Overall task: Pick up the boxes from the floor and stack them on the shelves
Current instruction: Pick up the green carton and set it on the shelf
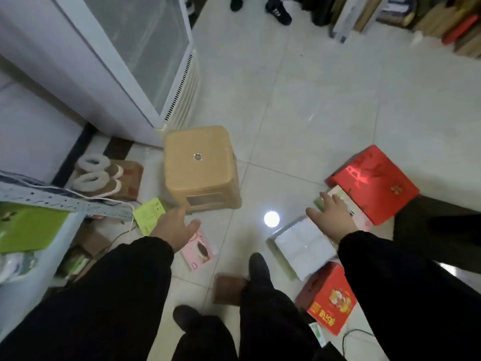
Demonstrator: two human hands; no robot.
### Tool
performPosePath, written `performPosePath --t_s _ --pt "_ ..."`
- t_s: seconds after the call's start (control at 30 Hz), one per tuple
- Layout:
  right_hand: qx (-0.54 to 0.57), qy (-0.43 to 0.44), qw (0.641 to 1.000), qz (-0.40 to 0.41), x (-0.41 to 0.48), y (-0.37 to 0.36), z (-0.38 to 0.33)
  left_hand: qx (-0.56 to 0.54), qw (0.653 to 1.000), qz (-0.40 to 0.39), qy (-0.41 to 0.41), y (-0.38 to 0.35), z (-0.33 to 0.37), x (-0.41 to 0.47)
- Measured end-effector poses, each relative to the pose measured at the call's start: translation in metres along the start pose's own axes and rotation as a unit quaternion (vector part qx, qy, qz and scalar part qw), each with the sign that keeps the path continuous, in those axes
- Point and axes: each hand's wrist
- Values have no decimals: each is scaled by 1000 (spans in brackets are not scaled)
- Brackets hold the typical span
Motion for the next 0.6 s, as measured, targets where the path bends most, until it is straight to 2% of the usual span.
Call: performPosePath --t_s 0.17,0.37,0.47,0.6 --pt "96 -115 988 48 -38 -17 106 74 992 -45 -93 -55 79 21" --pt "189 -236 952 52 -67 -66 214 189 962 -79 -180 -149 175 30" --pt "234 -267 934 31 -61 -102 257 228 949 -104 -190 -196 207 45" --pt "303 -281 910 -7 -49 -142 296 243 944 -161 -156 -241 225 69"
Point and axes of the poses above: each hand's wrist, its own x-axis towards the middle knuckle, its own y-axis out of the back of the hand, z = x × y, and after that the axes turned 11 degrees about y, right-handed
